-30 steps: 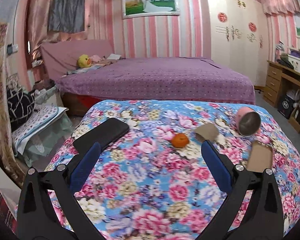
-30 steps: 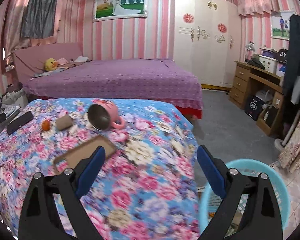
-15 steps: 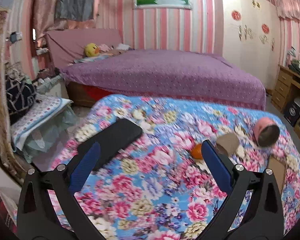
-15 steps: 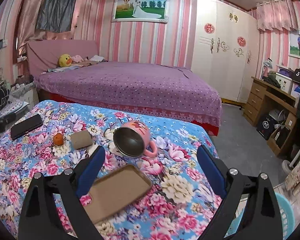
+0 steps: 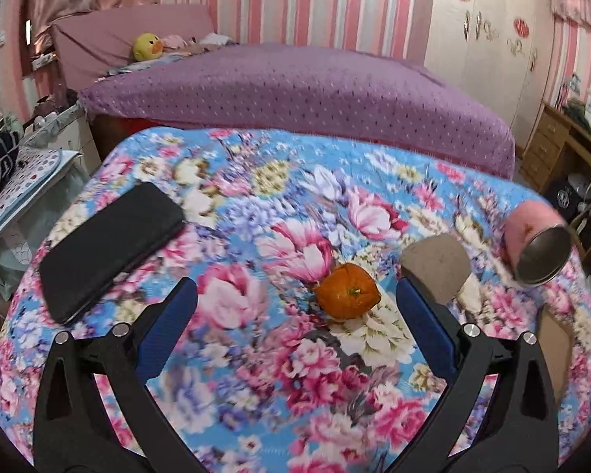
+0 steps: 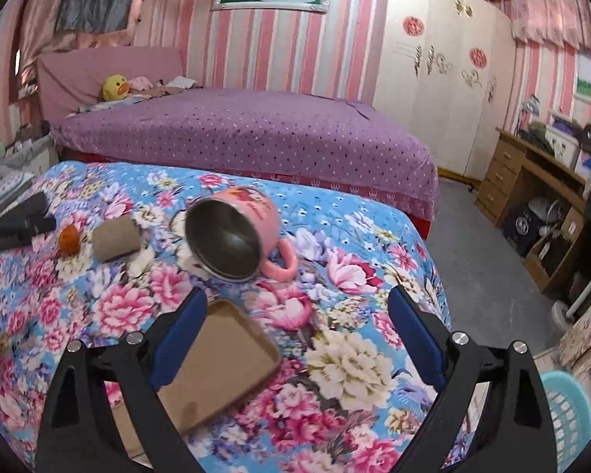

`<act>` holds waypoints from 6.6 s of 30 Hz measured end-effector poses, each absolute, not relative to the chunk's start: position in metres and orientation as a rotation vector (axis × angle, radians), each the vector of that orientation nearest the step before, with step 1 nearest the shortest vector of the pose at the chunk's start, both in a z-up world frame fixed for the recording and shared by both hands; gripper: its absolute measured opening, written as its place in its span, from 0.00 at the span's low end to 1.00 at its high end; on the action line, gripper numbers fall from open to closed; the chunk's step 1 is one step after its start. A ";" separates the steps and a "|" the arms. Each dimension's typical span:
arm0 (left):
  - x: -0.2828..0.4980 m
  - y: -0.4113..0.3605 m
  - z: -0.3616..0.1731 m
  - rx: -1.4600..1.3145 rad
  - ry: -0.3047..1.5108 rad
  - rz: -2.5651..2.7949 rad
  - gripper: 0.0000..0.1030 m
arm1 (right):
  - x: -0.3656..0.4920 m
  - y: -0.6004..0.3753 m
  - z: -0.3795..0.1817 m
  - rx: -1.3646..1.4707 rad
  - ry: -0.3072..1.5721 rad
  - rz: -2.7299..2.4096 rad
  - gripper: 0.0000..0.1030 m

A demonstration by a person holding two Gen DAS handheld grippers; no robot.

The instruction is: Collect trash

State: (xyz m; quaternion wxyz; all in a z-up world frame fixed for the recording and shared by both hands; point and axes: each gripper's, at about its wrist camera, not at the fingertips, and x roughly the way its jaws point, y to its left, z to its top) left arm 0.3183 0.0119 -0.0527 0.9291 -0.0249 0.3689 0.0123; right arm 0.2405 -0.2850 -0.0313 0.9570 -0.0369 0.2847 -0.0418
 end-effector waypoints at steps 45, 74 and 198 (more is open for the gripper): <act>0.291 0.129 -0.039 -0.026 0.732 0.135 0.23 | 0.354 -0.105 -0.070 -0.185 0.806 0.254 0.56; 0.189 -0.012 0.009 0.062 0.613 -0.095 0.23 | 0.156 -0.283 0.021 -0.114 0.591 -0.004 0.54; -0.027 -0.045 0.000 0.085 0.363 -0.104 0.95 | -0.037 -0.313 -0.006 -0.028 0.359 -0.168 0.96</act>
